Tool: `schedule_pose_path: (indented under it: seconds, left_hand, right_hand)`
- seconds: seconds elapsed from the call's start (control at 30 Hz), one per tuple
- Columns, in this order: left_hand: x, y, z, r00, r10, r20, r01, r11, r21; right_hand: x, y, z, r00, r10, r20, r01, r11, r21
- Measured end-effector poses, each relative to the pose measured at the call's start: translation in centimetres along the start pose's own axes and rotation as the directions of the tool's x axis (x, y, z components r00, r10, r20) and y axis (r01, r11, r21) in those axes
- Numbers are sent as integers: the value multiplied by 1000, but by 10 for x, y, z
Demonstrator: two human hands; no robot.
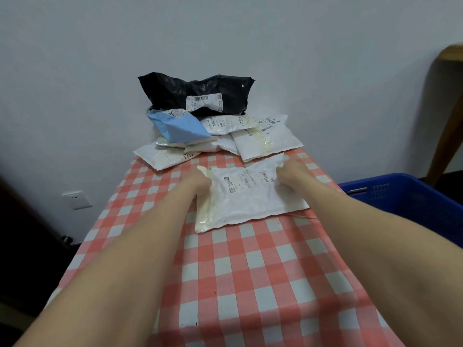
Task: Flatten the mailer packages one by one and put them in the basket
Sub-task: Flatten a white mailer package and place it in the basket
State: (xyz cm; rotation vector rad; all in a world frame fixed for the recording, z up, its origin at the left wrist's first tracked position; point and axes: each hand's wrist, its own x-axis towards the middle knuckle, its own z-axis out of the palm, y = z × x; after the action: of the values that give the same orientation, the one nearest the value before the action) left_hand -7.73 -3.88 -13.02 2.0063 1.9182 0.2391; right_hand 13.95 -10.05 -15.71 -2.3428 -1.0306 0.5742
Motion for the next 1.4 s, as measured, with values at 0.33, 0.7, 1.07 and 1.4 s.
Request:
schedule_pose_path:
  seconds: [0.33, 0.7, 1.07, 1.4]
  left_hand:
    - [10, -2, 16, 977, -67, -204, -19, 919, -393]
    - [11, -7, 20, 961, 127, -245, -136, 991, -20]
    - [2, -13, 40, 920, 392, 2, -376, 880, 290]
    - [5, -15, 55, 941, 323, 102, -339, 904, 260]
  right_hand:
    - [-4, 2, -1, 994, 106, -8, -94, 912, 399]
    - [-23, -8, -3, 947, -214, -239, 188, 974, -128]
    - [-45, -50, 52, 810, -499, 306, 584, 651, -485]
    - [-37, -39, 64, 842, -430, 325, 539, 656, -528]
